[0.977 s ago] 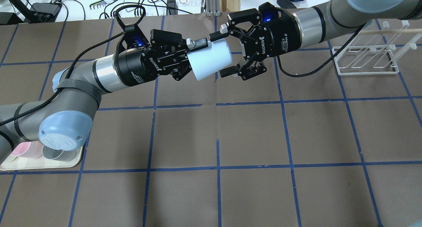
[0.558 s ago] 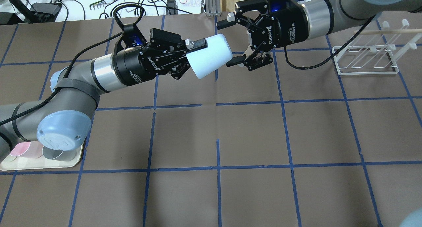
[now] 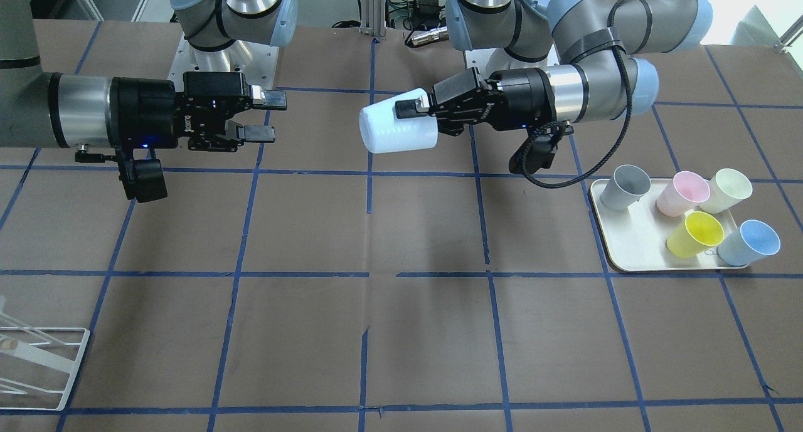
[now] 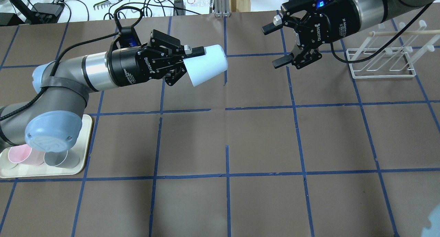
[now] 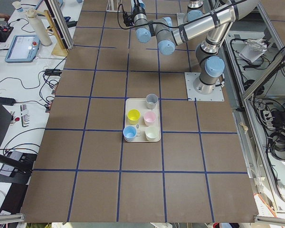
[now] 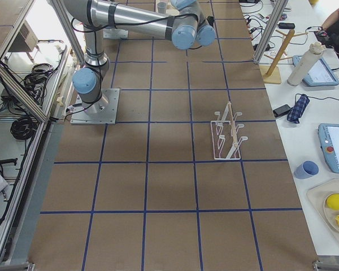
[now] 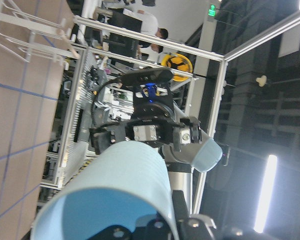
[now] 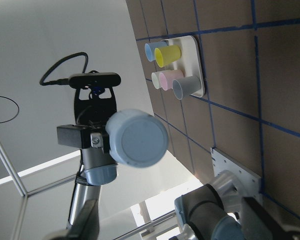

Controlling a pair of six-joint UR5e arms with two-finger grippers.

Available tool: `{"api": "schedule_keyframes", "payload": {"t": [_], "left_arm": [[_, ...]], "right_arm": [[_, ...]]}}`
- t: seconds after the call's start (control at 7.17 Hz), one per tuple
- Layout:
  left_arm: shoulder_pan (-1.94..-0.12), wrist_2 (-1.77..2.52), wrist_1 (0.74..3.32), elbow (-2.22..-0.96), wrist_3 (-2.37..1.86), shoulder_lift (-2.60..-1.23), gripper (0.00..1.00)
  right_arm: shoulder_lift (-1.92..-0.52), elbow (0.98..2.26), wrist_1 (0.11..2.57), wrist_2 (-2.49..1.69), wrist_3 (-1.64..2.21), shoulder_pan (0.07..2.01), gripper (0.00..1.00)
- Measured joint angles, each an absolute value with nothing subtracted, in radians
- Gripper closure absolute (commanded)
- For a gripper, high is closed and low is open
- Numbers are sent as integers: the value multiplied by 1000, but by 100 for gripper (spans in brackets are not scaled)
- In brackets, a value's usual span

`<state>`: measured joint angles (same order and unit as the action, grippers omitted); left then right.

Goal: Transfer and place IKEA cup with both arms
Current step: 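Open the right gripper and pull it back while the left gripper holds the cup, then lower the cup with the left gripper onto the white tray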

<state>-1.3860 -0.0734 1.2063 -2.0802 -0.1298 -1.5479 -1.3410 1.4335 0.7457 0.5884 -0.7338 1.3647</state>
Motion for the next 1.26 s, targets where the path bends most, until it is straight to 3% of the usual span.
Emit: {"api": "schedule_keyframes", "payload": {"t": [0.28,0.56,1.26], "left_arm": [[-1311,-353,996,-2073,-319,-1547,100],[-1289,-709,947,-2031,-296,-1555,100],[-1183,-1447,1282,-1865,410,-1589,100]], "right_arm": [[-1345,1435,956,854,-697,1361,0],[-1348,1436,1149,1107,-629,1366,0],[-1354,1442,1483,1519,-218,1569,0]]}}
